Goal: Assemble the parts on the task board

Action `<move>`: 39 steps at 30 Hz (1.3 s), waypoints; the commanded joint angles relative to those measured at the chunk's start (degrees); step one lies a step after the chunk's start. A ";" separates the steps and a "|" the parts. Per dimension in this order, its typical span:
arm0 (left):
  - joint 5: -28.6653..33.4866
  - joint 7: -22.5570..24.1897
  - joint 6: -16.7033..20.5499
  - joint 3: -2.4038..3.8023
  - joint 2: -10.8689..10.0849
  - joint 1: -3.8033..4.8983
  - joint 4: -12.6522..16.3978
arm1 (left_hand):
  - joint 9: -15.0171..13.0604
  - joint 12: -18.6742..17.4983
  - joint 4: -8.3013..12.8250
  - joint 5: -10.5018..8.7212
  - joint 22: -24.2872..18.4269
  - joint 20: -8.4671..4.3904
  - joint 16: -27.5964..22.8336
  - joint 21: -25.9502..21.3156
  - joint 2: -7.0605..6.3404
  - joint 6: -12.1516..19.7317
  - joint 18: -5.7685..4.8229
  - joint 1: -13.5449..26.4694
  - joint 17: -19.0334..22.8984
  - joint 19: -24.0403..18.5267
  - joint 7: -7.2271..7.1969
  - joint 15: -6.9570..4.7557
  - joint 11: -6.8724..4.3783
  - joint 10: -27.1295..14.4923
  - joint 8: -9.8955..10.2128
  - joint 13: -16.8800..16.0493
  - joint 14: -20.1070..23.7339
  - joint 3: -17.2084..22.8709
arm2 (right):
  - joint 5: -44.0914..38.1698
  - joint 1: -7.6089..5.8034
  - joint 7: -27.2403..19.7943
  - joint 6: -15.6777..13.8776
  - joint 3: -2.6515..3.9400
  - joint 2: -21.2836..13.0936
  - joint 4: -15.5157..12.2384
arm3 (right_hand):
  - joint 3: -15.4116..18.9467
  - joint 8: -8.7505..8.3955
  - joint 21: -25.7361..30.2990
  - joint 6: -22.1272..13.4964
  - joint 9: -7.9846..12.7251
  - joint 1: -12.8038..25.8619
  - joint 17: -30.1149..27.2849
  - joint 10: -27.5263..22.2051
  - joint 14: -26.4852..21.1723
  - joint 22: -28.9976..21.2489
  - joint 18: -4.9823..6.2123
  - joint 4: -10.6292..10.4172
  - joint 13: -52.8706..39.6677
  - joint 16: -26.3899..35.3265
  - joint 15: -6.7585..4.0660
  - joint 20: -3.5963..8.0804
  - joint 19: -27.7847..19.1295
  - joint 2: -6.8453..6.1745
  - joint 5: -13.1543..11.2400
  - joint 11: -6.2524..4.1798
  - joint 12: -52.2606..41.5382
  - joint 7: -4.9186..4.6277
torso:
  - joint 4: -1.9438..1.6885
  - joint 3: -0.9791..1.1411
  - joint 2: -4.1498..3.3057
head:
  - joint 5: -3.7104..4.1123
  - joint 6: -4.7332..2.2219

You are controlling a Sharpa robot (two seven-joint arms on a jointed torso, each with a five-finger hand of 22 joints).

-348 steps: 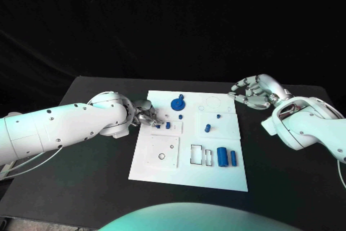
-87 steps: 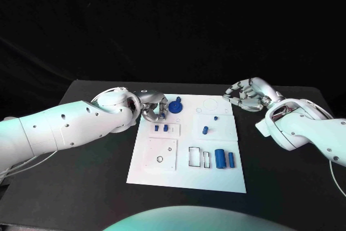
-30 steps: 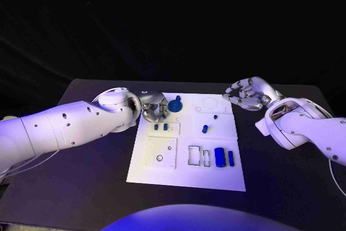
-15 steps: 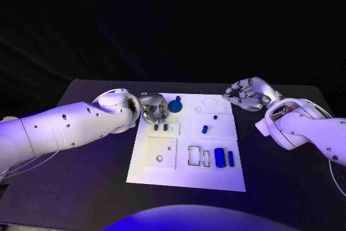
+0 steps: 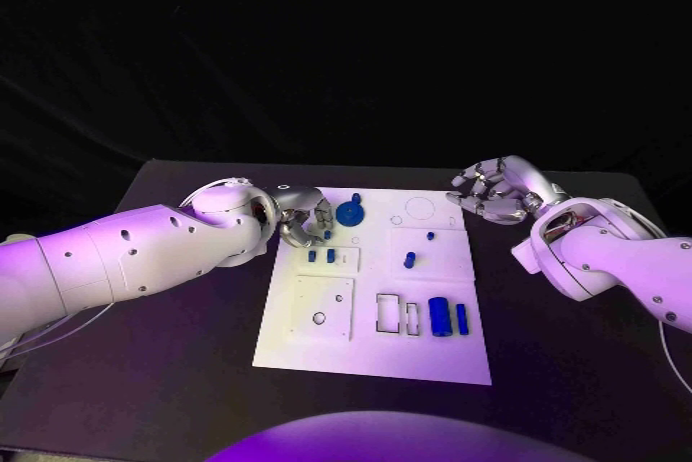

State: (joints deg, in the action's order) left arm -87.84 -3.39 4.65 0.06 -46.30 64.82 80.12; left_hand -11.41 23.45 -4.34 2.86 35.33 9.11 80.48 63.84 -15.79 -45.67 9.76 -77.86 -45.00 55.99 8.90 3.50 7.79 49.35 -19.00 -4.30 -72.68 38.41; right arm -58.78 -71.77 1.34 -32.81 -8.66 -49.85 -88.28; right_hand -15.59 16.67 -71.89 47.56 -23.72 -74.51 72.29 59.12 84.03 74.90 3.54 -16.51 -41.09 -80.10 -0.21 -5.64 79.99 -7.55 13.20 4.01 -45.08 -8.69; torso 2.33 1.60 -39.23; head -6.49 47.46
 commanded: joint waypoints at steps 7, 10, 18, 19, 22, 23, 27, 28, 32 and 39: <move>2.33 0.56 2.79 0.79 -2.30 0.19 -1.27 | 0.06 -0.33 0.25 0.26 -0.23 -0.16 -0.73 -0.52 0.23 -0.36 0.92 -1.41 2.05 -0.55 0.52 0.05 0.15 -0.29 0.17 0.16 1.08 -0.03 | -3.51 0.05 0.20 4.89 0.00 -0.25 0.90 | -4.27 0.36 1.36 0.78 1.15 -2.02 0.32 -0.30 1.86 2.63 1.02 0.12 16.39 0.29 0.87 -0.87 -0.10 -4.24 0.11 1.25 19.29 -1.08 | 0.03 0.05 0.03 | 0.24 -0.36; 4.12 0.60 2.66 1.09 -3.37 0.40 -1.44 | -0.02 -0.24 0.38 0.26 -0.32 -0.18 -1.00 -0.60 0.27 -1.18 0.93 -1.97 2.71 -0.64 0.83 -0.01 0.09 0.02 -0.04 0.21 1.42 0.33 | -5.39 0.05 0.53 7.36 0.00 -0.34 1.19 | -5.03 -0.02 1.42 1.50 1.54 -3.08 0.39 -0.28 1.86 2.74 1.01 0.26 18.82 0.26 0.97 -1.01 -0.07 -4.80 0.13 1.33 21.91 -1.05 | 0.02 0.03 0.07 | 0.37 -0.56; 27.39 8.85 6.99 1.60 -6.27 0.77 -0.59 | -0.36 1.31 1.24 0.24 -1.48 -0.94 -11.73 -2.86 0.38 -5.08 0.92 -2.98 20.73 -4.75 2.11 -0.54 -0.25 3.54 -1.41 0.19 12.44 3.75 | -18.13 0.19 2.01 15.17 0.00 -0.01 0.95 | -12.87 -1.48 2.66 4.69 2.73 -10.91 -0.05 1.46 1.68 2.53 1.26 6.54 25.81 0.68 0.70 -0.70 -0.77 -8.91 0.12 1.07 28.41 -0.20 | 0.11 -0.04 -0.05 | 2.00 -1.49; 31.73 10.66 7.33 1.62 -6.62 0.79 -0.11 | -0.34 1.33 1.26 0.18 -1.56 -0.91 -11.98 -3.00 0.43 -5.02 0.90 -2.95 20.87 -4.91 2.10 -0.53 -0.20 3.50 -1.38 0.19 12.60 3.60 | -20.20 0.22 2.35 15.89 0.00 0.09 0.82 | -12.93 -1.52 2.74 4.73 2.75 -10.85 -0.09 1.50 1.67 2.49 1.28 6.60 25.93 0.71 0.71 -0.69 -0.82 -8.96 0.11 1.08 28.52 -0.20 | 0.11 -0.06 -0.04 | 2.18 -1.58; 41.96 15.08 7.91 1.64 -7.42 0.80 1.29 | -0.20 1.75 0.39 0.25 -3.20 -0.33 -14.75 -5.87 0.44 -4.32 0.83 -1.12 22.28 -6.77 2.26 -0.14 -0.05 3.36 -1.07 0.12 14.57 0.86 | -24.24 0.29 3.36 17.29 0.00 0.41 0.55 | -12.96 -1.76 3.02 5.03 2.87 -10.01 -0.25 1.81 1.64 2.40 1.33 6.84 26.74 0.83 0.79 -0.67 -0.96 -9.16 0.00 1.11 29.21 -0.15 | 0.11 -0.14 -0.12 | 2.72 -1.78; 45.91 16.59 8.02 1.64 -7.70 0.81 1.81 | -0.18 2.01 0.09 0.16 -4.27 -0.15 -16.06 -7.55 0.77 -4.24 0.87 -0.92 22.94 -7.07 2.35 -0.02 -0.01 3.28 -1.05 0.09 15.27 -0.23 | -25.60 0.32 3.82 17.81 0.00 0.58 0.47 | -12.81 -1.89 3.25 5.11 2.93 -9.53 -0.31 1.82 1.63 2.29 1.38 6.89 27.09 0.88 0.82 -0.67 -1.08 -9.21 -0.03 1.14 29.54 -0.15 | 0.09 -0.18 -0.14 | 2.93 -1.85; 60.36 21.00 7.75 1.64 -8.67 0.80 3.73 | -0.16 2.69 -0.30 0.17 -5.43 -0.04 -17.07 -9.20 1.27 -4.27 0.85 -0.75 23.46 -6.76 2.26 0.00 -0.09 3.81 -1.06 -0.08 15.52 -1.40 | -29.79 0.45 5.70 19.47 -0.01 1.56 0.41 | -12.13 -2.32 4.08 5.30 3.13 -8.19 -0.65 1.54 1.56 1.90 1.54 7.10 28.23 1.13 0.97 -0.70 -1.48 -9.25 -0.05 1.28 30.66 -0.13 | 0.12 -0.07 -0.13 | 3.47 -1.89; 63.02 21.85 7.67 1.64 -8.89 0.79 4.17 | -0.21 3.03 -0.27 0.19 -5.66 -0.08 -17.27 -9.51 1.55 -4.52 0.87 -0.87 23.55 -6.64 2.17 -0.07 -0.20 4.28 -1.19 -0.19 15.57 -1.52 | -30.61 0.47 6.26 19.76 -0.01 1.89 0.49 | -11.77 -2.45 4.64 5.49 3.19 -7.70 -0.95 1.22 1.45 1.61 1.63 7.18 28.72 1.35 1.04 -0.75 -1.76 -9.24 -0.05 1.38 31.16 -0.15 | 0.11 -0.05 -0.13 | 3.55 -1.91; 69.12 24.00 7.28 1.64 -9.49 0.78 5.28 | -0.21 3.50 -0.10 0.21 -6.04 -0.20 -17.65 -10.03 1.84 -4.61 0.87 -1.14 23.73 -6.42 2.07 -0.21 -0.39 4.93 -1.21 -0.32 15.68 -1.73 | -32.86 0.53 8.29 20.22 -0.02 3.22 1.00 | -11.76 -2.49 5.24 6.18 3.24 -7.68 -1.10 0.70 1.36 1.34 1.74 7.53 29.52 1.50 1.16 -0.82 -2.02 -8.92 0.10 1.50 31.91 -0.12 | -0.03 -0.17 -0.17 | 4.08 -1.88; 72.83 25.59 7.17 1.64 -10.00 0.78 6.20 | -0.20 3.66 -0.07 0.20 -6.22 -0.23 -17.89 -10.30 1.97 -4.60 0.85 -1.15 23.84 -6.42 2.09 -0.22 -0.41 5.14 -1.19 -0.35 15.83 -1.83 | -35.64 0.63 10.64 20.15 -0.04 5.56 1.95 | -12.83 -2.27 4.85 7.56 3.21 -7.73 -0.73 0.93 1.51 1.65 1.64 7.57 30.31 1.26 1.24 -0.88 -1.70 -8.40 0.19 1.59 32.31 -0.20 | -0.11 -0.17 -0.15 | 4.20 -1.72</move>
State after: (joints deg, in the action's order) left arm -21.23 18.73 11.60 1.65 -56.32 65.54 86.00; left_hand -11.62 26.79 -4.42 2.86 29.16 9.00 62.78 53.65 -14.32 -50.17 9.75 -79.02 -21.21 49.14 11.36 3.29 7.48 53.98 -20.28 -4.56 -57.32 36.90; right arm -90.19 -71.22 9.12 -14.43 -8.69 -44.43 -86.45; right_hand -28.26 14.39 -66.90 50.17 -20.57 -82.18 71.57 60.73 84.03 74.94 4.42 -9.01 -10.78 -78.90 0.62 -6.36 78.45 -16.43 13.32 5.17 -13.03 -9.21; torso 2.22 1.42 -39.37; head -2.25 45.66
